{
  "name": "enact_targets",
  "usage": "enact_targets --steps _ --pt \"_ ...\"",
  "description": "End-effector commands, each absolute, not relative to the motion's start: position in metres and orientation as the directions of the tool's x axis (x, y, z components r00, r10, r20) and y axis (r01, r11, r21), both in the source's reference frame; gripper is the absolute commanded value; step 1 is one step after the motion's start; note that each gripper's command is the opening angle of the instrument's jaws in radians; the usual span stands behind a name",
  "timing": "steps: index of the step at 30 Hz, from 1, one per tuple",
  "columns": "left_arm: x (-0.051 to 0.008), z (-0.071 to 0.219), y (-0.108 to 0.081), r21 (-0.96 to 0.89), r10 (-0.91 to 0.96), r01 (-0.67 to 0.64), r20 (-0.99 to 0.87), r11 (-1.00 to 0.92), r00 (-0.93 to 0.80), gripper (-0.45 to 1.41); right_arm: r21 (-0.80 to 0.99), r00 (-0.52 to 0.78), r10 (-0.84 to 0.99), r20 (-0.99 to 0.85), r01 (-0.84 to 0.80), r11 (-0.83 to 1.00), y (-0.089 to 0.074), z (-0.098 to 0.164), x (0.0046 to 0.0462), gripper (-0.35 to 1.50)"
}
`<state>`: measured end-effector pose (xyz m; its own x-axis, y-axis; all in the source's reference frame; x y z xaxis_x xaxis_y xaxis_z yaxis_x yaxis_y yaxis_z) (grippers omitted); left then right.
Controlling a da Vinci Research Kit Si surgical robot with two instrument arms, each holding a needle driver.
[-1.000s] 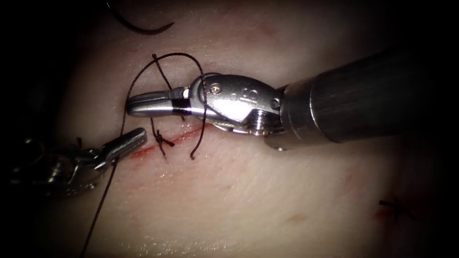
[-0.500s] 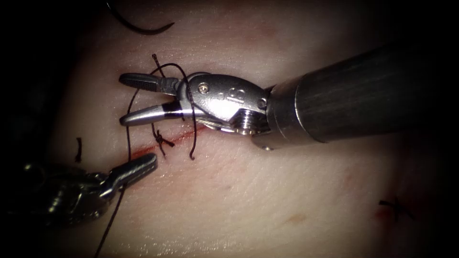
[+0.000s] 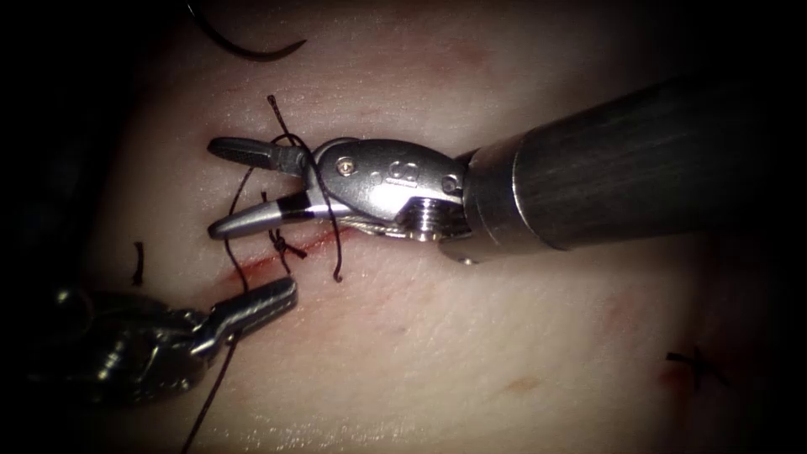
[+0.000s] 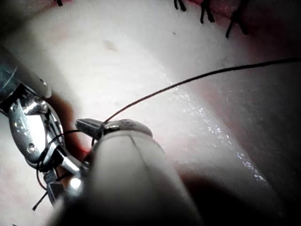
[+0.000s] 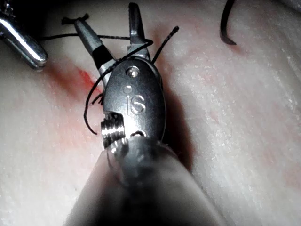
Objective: Wound Closure
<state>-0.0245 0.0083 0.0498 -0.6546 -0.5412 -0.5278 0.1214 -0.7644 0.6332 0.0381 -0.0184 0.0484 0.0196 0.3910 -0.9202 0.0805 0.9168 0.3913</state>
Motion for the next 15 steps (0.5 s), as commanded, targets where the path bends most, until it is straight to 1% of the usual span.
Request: enact_targets --steps 1,10,15 --pt "-0.0249 0.0501 0.0084 0.623 -0.543 0.126 -0.544 -0.772 -0.640 -0.45 0.390 0.019 0.390 -0.921 0.085 0.917 -0.0195 0.0492 0.0387 0.93" --pt "-0.0255 0.0503 0.0078 0.597 -0.564 0.172 -0.568 -0.784 -0.600 -0.45 0.389 0.020 0.388 -0.921 0.086 0.917 -0.0196 0.0493 0.0386 0.95" --pt "-0.0256 0.0500 0.0087 0.555 -0.567 0.207 -0.621 -0.806 -0.541 -0.45 0.384 0.024 0.383 -0.923 0.089 0.919 -0.0201 0.0494 0.0387 1.03"
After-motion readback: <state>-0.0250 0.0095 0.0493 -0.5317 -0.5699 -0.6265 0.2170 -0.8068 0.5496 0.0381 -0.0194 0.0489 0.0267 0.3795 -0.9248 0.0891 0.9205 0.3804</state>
